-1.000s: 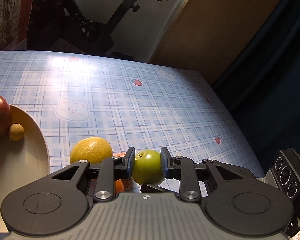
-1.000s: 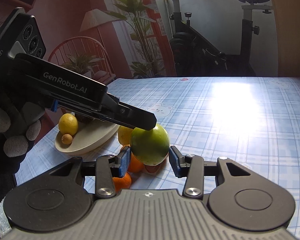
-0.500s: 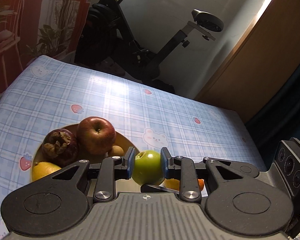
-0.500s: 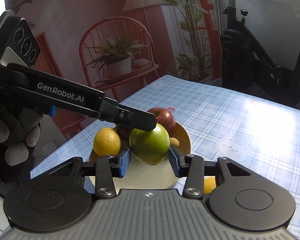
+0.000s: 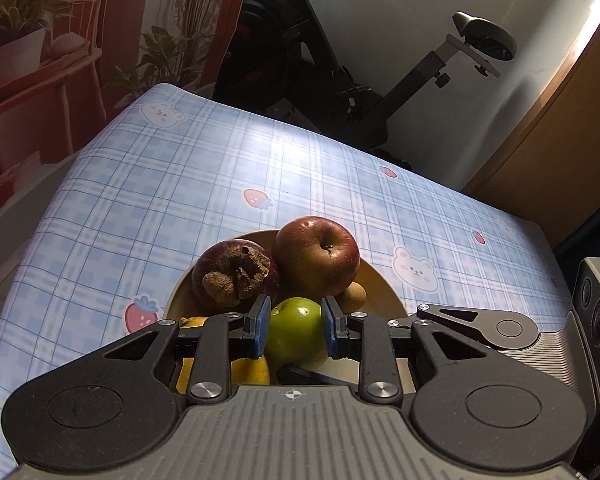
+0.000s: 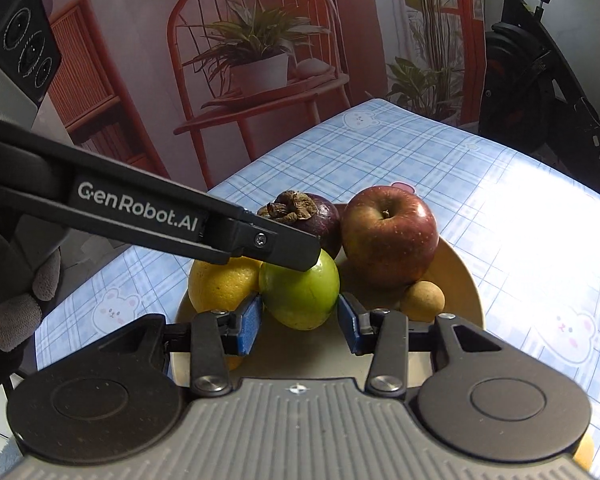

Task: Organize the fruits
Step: 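Carry the green apple over the plate and lower it among the fruit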

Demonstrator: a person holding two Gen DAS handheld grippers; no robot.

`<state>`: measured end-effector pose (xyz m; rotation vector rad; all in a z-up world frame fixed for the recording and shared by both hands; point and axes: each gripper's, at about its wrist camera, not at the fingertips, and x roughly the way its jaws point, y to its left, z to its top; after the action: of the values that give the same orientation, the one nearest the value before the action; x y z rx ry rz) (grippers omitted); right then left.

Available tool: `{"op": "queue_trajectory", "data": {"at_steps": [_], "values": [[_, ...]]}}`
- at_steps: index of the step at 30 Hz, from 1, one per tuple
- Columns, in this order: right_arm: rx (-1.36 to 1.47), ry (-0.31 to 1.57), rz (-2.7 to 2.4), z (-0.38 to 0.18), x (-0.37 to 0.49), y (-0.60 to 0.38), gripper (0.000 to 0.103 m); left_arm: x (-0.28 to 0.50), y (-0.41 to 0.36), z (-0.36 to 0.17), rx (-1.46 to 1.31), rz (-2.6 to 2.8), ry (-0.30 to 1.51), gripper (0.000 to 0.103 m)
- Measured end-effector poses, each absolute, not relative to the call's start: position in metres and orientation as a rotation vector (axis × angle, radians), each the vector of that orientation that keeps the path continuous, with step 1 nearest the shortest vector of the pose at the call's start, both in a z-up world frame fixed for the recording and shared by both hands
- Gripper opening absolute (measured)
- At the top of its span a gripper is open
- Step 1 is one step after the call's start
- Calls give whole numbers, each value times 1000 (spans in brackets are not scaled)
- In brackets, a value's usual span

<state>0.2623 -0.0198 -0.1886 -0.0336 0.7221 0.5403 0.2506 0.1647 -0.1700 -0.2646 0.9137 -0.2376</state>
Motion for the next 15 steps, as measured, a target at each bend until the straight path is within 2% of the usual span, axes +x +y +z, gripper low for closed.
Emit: {"op": "queue_trajectory", "data": {"at_steps": [15], "values": [[-107,693,481,-197,262,-15,44,236,167,-176,-271,-216,907,29]]}}
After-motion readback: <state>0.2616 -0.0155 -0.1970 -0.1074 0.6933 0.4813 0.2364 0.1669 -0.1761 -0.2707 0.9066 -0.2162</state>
